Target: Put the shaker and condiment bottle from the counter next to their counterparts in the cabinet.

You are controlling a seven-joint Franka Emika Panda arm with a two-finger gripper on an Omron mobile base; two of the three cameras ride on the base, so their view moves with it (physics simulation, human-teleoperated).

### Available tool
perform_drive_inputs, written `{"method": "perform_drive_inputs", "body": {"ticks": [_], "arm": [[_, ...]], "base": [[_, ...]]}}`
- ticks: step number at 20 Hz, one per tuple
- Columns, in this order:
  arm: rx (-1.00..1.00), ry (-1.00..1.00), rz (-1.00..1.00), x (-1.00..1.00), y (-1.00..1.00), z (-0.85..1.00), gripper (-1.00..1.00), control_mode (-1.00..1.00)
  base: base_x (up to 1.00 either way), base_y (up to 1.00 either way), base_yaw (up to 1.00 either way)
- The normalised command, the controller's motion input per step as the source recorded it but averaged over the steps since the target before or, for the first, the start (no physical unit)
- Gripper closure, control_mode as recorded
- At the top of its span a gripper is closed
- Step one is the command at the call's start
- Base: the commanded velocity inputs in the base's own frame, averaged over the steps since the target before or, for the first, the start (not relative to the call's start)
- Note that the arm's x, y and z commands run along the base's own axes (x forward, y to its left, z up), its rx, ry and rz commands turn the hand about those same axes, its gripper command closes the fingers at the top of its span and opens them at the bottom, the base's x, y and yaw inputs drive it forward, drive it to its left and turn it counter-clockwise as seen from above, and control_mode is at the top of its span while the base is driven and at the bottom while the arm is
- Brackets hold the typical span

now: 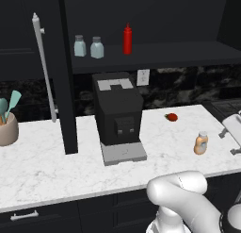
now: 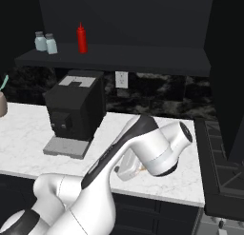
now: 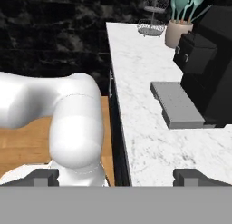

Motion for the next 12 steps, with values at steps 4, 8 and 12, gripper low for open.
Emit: {"method": "perform_drive_inputs", "body": {"ticks": [4, 8, 12], "arm": [[0.0, -0.06, 0.01, 0.0, -0.04, -0.08, -1.0, -1.0], [0.0, -0.05, 0.01, 0.0, -0.02, -0.07, -1.0, -1.0], [0.0, -0.01, 0.01, 0.04, 0.0, -0.06, -1.0, -1.0]], "base": [[0.0, 0.0, 0.0], [0.0, 0.0, 0.0], [0.0, 0.0, 0.0]]}}
